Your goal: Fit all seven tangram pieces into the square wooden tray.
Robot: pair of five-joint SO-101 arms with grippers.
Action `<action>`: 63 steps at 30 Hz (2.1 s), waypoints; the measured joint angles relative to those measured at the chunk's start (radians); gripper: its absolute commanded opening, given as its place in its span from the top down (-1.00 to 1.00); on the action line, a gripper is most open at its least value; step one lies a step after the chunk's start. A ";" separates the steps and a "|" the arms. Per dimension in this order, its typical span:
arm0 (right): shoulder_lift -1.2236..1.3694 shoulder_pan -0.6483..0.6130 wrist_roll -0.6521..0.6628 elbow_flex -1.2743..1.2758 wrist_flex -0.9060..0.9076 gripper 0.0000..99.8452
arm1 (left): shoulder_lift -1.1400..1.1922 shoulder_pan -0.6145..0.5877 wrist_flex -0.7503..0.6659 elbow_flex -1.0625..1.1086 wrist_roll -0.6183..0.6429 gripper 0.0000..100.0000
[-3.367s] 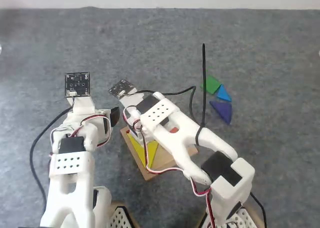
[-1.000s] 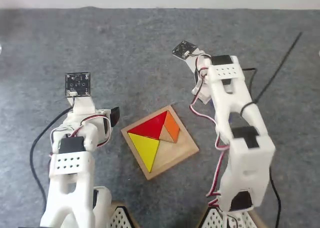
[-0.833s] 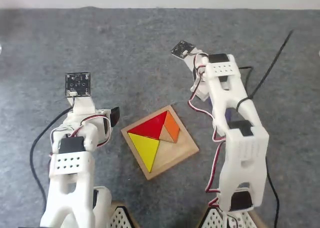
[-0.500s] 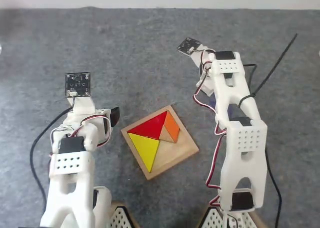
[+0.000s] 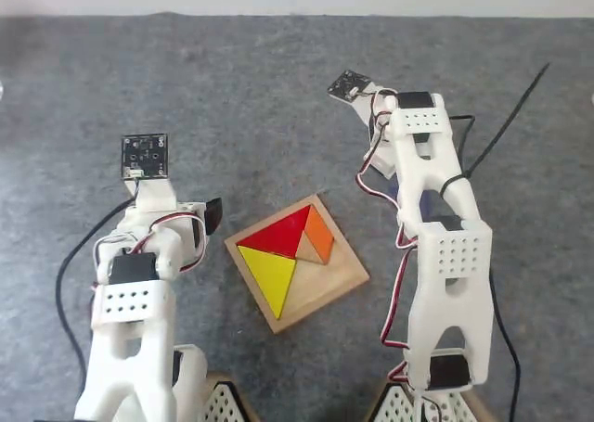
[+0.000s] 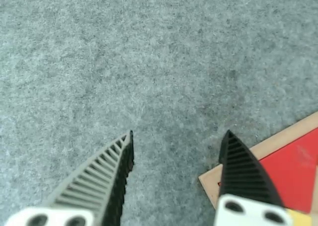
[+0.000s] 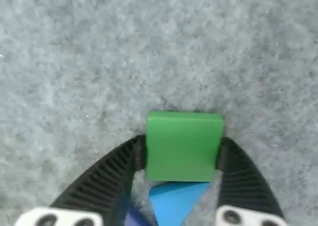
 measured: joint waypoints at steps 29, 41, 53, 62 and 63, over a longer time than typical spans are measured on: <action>-0.324 -0.244 -0.157 -0.064 0.471 0.92 | 0.000 0.000 0.000 0.000 0.000 0.45; -0.847 -0.523 -0.221 0.539 0.267 0.92 | 0.000 0.000 0.000 0.000 0.000 0.45; -0.945 -0.686 -0.193 1.106 -0.071 0.92 | 0.000 0.000 0.000 0.000 0.000 0.45; -0.947 -0.686 -0.137 1.209 -0.150 0.91 | 0.000 0.000 0.000 0.000 0.000 0.45; -0.947 -0.687 -0.132 1.211 -0.150 0.91 | 0.000 0.000 0.000 0.000 0.000 0.45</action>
